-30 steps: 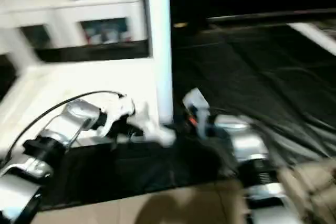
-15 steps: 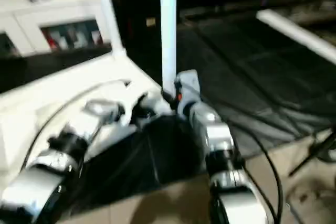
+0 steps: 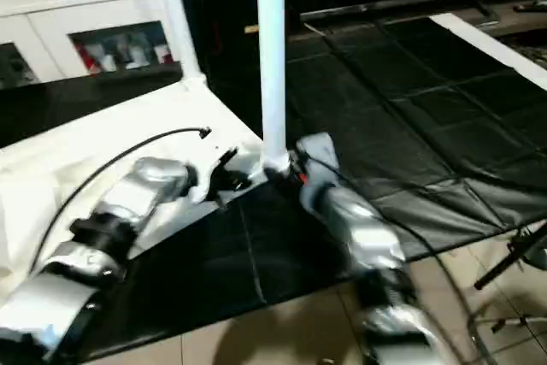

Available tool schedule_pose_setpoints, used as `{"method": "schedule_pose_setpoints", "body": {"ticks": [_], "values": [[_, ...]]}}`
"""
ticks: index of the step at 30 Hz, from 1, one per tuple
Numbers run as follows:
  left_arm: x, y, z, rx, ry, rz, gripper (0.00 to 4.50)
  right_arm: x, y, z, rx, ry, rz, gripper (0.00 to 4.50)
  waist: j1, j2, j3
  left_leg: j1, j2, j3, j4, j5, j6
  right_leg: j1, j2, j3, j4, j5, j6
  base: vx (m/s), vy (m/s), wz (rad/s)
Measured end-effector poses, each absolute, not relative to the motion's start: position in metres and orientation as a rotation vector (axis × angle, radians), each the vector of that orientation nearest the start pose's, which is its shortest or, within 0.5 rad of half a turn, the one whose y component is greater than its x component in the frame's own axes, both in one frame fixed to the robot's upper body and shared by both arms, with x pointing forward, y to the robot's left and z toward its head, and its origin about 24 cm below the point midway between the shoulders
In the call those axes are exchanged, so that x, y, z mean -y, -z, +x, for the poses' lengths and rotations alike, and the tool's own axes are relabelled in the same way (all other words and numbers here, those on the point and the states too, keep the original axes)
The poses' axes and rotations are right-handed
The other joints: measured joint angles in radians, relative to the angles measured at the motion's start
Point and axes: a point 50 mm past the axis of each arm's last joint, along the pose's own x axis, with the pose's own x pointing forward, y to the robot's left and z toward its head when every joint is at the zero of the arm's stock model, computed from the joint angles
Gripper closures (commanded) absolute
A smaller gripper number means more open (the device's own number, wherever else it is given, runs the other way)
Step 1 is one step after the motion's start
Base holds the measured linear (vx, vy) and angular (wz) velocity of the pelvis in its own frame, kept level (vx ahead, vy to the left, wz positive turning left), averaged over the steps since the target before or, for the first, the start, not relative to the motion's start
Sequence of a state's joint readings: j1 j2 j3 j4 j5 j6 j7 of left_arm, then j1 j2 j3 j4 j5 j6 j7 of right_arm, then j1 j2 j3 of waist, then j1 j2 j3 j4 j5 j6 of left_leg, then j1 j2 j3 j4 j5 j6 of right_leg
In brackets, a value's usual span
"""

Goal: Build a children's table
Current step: Rotate leg to tighten

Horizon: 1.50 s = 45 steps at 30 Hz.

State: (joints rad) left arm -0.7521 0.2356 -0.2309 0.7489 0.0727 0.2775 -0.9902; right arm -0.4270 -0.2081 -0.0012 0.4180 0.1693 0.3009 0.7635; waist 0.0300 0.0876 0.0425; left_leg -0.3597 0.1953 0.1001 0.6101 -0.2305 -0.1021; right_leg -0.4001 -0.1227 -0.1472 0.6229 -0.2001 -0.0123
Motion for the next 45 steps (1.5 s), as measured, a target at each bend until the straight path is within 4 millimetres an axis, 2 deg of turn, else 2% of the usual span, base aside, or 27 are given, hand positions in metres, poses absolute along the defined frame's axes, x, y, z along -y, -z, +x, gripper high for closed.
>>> {"method": "schedule_pose_setpoints", "body": {"ticks": [4, 5, 8, 11, 16, 18, 21, 23, 26, 38, 45], "values": [[-0.116, -0.062, 0.342, -0.519, 1.214, 0.385, 4.5, 0.156, -0.06, 0.309, -0.271, -0.943, 0.022, 0.4, 0.024, 0.0, 0.0, 0.0, 0.003, 0.001, 0.0, 0.0, 0.0, 0.0, 0.0, 0.001, 0.0, 0.0, 0.0, 0.0, 0.0, 0.0], [-0.119, -0.062, 0.34, -0.523, 1.25, 0.394, 4.5, 0.161, -0.065, 0.306, -0.263, -0.994, 0.006, 0.18, 0.033, 0.0, 0.0, 0.0, 0.004, 0.002, 0.001, 0.0, 0.0, 0.0, 0.0, 0.001, 0.0, 0.0, 0.0, 0.0, 0.0, 0.0], [-0.122, -0.063, 0.336, -0.526, 1.333, 0.423, 4.5, 0.167, -0.07, 0.3, -0.263, -1.098, -0.007, 0.02, 0.049, 0.0, 0.0, 0.001, 0.01, 0.011, 0.002, 0.0, 0.0, 0.0, 0.0, 0.001, 0.001, 0.0, 0.0, 0.0, 0.0, 0.0], [-0.125, -0.062, 0.329, -0.529, 1.427, 0.435, 4.5, 0.17, -0.072, 0.297, -0.29, -1.174, -0.03, 0.02, 0.065, 0.0, 0.0, 0.001, 0.012, 0.015, 0.002, 0.0, 0.0, 0.0, 0.0, 0.002, 0.001, 0.0, 0.0, 0.0, 0.0, 0.0], [-0.125, -0.063, 0.323, -0.525, 1.537, 0.496, 4.5, 0.167, -0.079, 0.295, -0.306, -1.336, -0.089, 0.02, 0.082, 0.0, -0.001, 0.002, 0.012, 0.017, 0.003, 0.0, 0.0, -0.001, 0.0, 0.004, 0.002, 0.0, 0.0, 0.0, 0.0, 0.0], [-0.125, -0.062, 0.32, -0.526, 1.577, 0.512, 4.5, 0.164, -0.078, 0.295, -0.322, -1.393, -0.096, 0.31, 0.088, 0.0, -0.001, 0.002, 0.012, 0.018, 0.004, 0.0, 0.0, -0.001, 0.0, 0.005, 0.003, 0.0, 0.0, 0.0, 0.0, 0.0], [-0.121, -0.063, 0.316, -0.523, 1.633, 0.534, 4.5, 0.161, -0.073, 0.295, -0.358, -1.449, -0.097, 0.31, 0.095, -0.001, -0.001, 0.002, 0.012, 0.02, 0.004, 0.0, 0.0, -0.001, 0.0, 0.01, 0.004, 0.0, 0.0, 0.0, 0.0, 0.0], [-0.117, -0.063, 0.313, -0.517, 1.664, 0.543, 4.5, 0.158, -0.071, 0.295, -0.363, -1.468, -0.094, 0.72, 0.102, -0.001, -0.001, 0.002, 0.012, 0.023, 0.005, 0.001, 0.001, -0.002, 0.0, 0.014, 0.004, 0.0, 0.0, 0.0, 0.0, 0.0], [-0.114, -0.062, 0.312, -0.509, 1.691, 0.559, 4.5, 0.154, -0.07, 0.296, -0.375, -1.511, -0.115, 0.86, 0.11, -0.002, -0.001, 0.002, 0.011, 0.028, 0.006, 0.001, 0.002, -0.004, 0.001, 0.022, 0.006, 0.0, 0.0, 0.0, 0.0, 0.0], [-0.112, -0.063, 0.311, -0.496, 1.708, 0.583, 4.5, 0.15, -0.063, 0.297, -0.427, -1.586, -0.149, 1.99, 0.113, -0.005, -0.002, 0.003, 0.012, 0.034, 0.007, 0.002, 0.004, -0.004, 0.001, 0.027, 0.007, 0.0, 0.0, 0.0, 0.0, 0.0], [-0.112, -0.063, 0.31, -0.493, 1.708, 0.586, 4.5, 0.149, -0.065, 0.297, -0.408, -1.605, -0.166, 2.31, 0.113, -0.006, -0.002, 0.003, 0.012, 0.035, 0.007, 0.002, 0.004, -0.004, 0.001, 0.028, 0.008, 0.0, 0.0, 0.0, 0.0, 0.0]]}}
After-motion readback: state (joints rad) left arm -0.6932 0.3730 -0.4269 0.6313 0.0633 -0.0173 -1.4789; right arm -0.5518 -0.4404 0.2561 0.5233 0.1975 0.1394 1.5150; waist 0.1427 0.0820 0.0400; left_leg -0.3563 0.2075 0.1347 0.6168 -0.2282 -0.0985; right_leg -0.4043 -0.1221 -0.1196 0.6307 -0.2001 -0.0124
